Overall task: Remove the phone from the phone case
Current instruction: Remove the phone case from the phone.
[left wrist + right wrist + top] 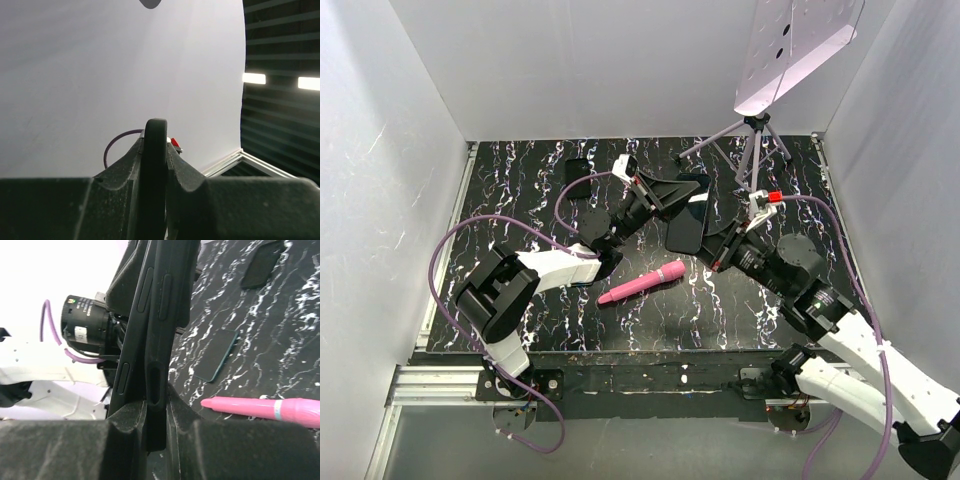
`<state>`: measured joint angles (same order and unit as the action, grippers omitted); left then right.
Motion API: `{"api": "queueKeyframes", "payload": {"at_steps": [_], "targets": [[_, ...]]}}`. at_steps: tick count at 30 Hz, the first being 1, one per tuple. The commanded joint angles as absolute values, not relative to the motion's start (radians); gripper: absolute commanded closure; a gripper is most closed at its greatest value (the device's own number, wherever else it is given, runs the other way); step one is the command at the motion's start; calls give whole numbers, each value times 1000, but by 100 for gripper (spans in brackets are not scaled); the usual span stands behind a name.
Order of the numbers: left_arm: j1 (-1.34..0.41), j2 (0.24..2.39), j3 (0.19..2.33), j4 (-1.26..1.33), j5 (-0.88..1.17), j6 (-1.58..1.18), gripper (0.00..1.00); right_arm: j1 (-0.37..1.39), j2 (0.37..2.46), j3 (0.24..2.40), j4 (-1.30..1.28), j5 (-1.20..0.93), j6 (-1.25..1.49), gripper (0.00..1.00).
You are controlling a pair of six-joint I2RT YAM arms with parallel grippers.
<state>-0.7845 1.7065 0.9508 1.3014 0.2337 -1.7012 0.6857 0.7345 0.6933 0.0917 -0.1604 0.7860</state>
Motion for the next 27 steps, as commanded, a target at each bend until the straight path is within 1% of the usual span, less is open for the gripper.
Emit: {"api": "queueKeyframes", "payload": {"at_steps": [1, 4, 9, 12, 15, 17, 18, 19, 21, 22, 24, 25, 26, 27], "targets": [[-903, 1620, 982, 1335, 250, -1770, 100, 777, 796, 672, -173, 435, 462, 99], [-902, 1624, 983, 1321, 244, -1789, 100, 837, 807, 675, -166, 578, 411, 99], [-902, 1635, 966, 1315, 230, -1818, 100, 882, 831, 690, -147, 705, 348, 99], [-903, 1635, 969, 1292, 235, -1827, 100, 923, 848, 696, -150, 826, 327, 99], [-904, 1647, 988, 1296, 245, -1833, 100, 942, 864, 693, -126, 870, 292, 99], [-903, 1661, 997, 1321, 253, -1842, 100, 945, 873, 684, -112, 853, 285, 99], [-902, 1669, 1002, 1336, 261, -1847, 100, 940, 868, 674, -89, 795, 282, 99], [-902, 1672, 1005, 1353, 276, -1839, 100, 915, 862, 655, -59, 691, 272, 99], [-888, 1663, 1009, 1313, 340, -1787, 100, 806, 844, 661, -98, 338, 332, 99], [-876, 1643, 1006, 1268, 375, -1752, 100, 754, 835, 669, -132, 192, 377, 95], [-836, 1551, 983, 1148, 423, -1624, 100, 671, 796, 669, -185, 8, 461, 80], [-819, 1511, 977, 1041, 440, -1547, 100, 634, 778, 686, -251, -111, 494, 78], [-801, 1465, 965, 957, 443, -1445, 100, 620, 755, 704, -300, -167, 511, 72], [-779, 1432, 957, 899, 437, -1407, 100, 615, 735, 718, -328, -188, 534, 60]]}}
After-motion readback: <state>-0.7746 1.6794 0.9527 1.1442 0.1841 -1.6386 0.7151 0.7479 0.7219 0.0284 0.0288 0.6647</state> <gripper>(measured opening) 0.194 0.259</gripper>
